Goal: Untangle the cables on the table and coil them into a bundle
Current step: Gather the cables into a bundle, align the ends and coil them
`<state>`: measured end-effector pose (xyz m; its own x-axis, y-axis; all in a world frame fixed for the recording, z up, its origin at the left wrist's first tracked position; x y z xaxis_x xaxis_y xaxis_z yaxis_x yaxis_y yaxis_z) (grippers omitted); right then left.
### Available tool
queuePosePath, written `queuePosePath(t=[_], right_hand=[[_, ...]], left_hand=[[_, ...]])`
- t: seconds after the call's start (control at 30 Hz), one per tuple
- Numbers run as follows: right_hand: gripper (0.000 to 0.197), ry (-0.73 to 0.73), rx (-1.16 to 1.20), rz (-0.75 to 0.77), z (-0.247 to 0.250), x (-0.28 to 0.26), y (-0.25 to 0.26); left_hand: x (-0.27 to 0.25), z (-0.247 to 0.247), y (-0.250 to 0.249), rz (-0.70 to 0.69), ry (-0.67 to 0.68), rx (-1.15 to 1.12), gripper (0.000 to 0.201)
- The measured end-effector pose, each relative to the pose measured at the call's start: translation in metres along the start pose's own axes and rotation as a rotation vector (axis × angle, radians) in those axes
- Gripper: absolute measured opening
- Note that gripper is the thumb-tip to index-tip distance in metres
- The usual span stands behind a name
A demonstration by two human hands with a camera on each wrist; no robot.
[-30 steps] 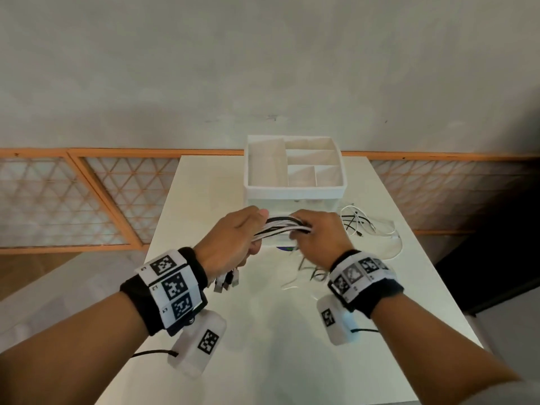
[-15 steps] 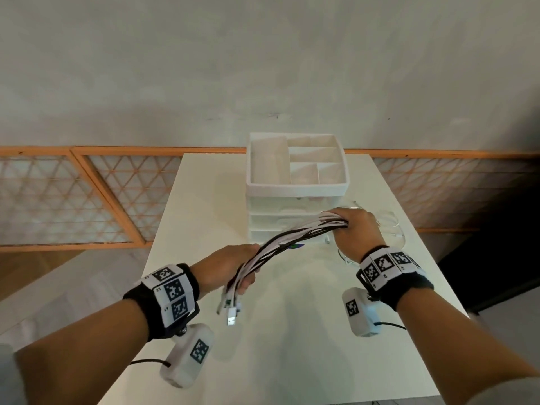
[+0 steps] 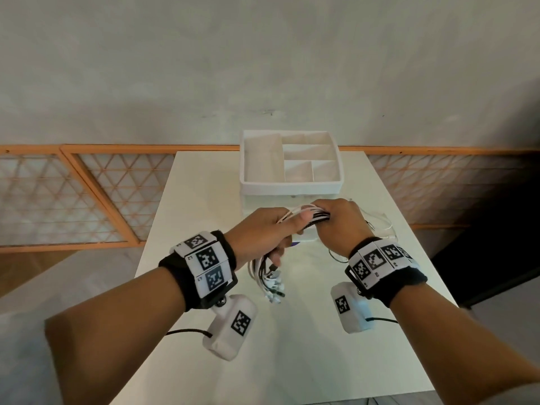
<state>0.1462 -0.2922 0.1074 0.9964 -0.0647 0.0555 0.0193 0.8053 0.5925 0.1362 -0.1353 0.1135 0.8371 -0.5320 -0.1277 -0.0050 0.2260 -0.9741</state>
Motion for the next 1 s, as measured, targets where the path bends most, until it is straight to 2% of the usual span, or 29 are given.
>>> queuePosePath(t=[0.07,0.13,0.2,0.27,0.33,0.4,0.43,0.47,0.53,0.6,0.63,0.67,0.7,0.73,0.8,0.83,0.93,1.0], right_hand=[[0.036,-0.079,0.070,0.050,0.002,-0.003,-0.001],[0.033,-0.229,0.169,0.138,0.010,-0.010,-0.002],[0.021,-0.331,0.171,0.170,0.011,-0.015,-0.013],[0.013,-0.278,0.046,0.099,-0.001,-0.015,-0.033],[0.007,-0.099,-0.099,-0.077,-0.019,-0.012,-0.062],[0.017,0.042,-0.168,-0.199,-0.027,-0.010,-0.084],[0.021,0.047,-0.151,-0.234,-0.023,-0.007,-0.088],[0.023,0.008,-0.121,-0.260,-0.013,-0.004,-0.087],[0.021,-0.214,0.030,-0.286,0.023,0.000,-0.078],[0.021,-0.490,0.199,-0.216,0.064,-0.004,-0.062],[0.021,-0.580,0.222,-0.163,0.077,-0.006,-0.057],[0.017,-0.602,0.192,-0.137,0.081,-0.006,-0.057],[0.009,-0.547,0.129,-0.165,0.076,-0.004,-0.063],[0.008,-0.423,0.027,-0.235,0.059,-0.002,-0.078],[0.027,-0.109,-0.198,-0.388,0.012,-0.005,-0.119],[0.030,-0.005,-0.258,-0.459,-0.008,-0.010,-0.138],[0.021,0.127,-0.284,-0.663,-0.033,-0.016,-0.165],[0.022,0.111,-0.072,-0.714,-0.023,-0.003,-0.160]], left_hand=[[0.003,0.008,-0.001,-0.011,-0.147,0.074,0.046],[0.002,0.022,-0.004,-0.010,-0.275,0.090,0.046],[0.000,0.037,-0.010,-0.012,-0.344,0.047,0.042],[-0.003,0.049,-0.021,-0.029,-0.377,-0.014,0.038],[-0.004,0.057,-0.028,-0.047,-0.387,-0.042,0.036],[-0.005,0.059,-0.029,-0.045,-0.349,-0.003,0.035],[-0.006,0.060,-0.027,-0.037,-0.322,0.039,0.035],[-0.007,0.060,-0.023,-0.022,-0.304,0.093,0.035],[-0.009,0.066,-0.012,0.021,-0.319,0.210,0.036],[-0.013,0.074,-0.002,0.060,-0.383,0.269,0.038],[-0.014,0.079,0.000,0.060,-0.431,0.261,0.038],[-0.015,0.086,0.000,0.043,-0.486,0.212,0.037],[-0.016,0.093,-0.002,0.014,-0.536,0.121,0.036],[-0.016,0.098,-0.006,-0.024,-0.568,-0.003,0.035],[-0.015,0.104,-0.020,-0.108,-0.567,-0.208,0.036],[-0.013,0.105,-0.026,-0.146,-0.549,-0.256,0.040],[-0.011,0.099,-0.036,-0.199,-0.498,-0.254,0.036],[-0.009,0.095,-0.033,-0.181,-0.472,-0.118,0.035]])
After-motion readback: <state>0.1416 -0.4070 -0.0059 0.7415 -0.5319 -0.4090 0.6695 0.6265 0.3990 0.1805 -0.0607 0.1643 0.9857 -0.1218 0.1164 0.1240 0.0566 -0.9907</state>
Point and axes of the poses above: each hand's wrist, its own x-axis towards the middle knuckle, its own z-axis out of the back of the hand, y = z × x, the point moved 5 cm from there along x, towards the middle knuckle, and after that the axes turned 7 degrees about -z, right-handed, at the moved point
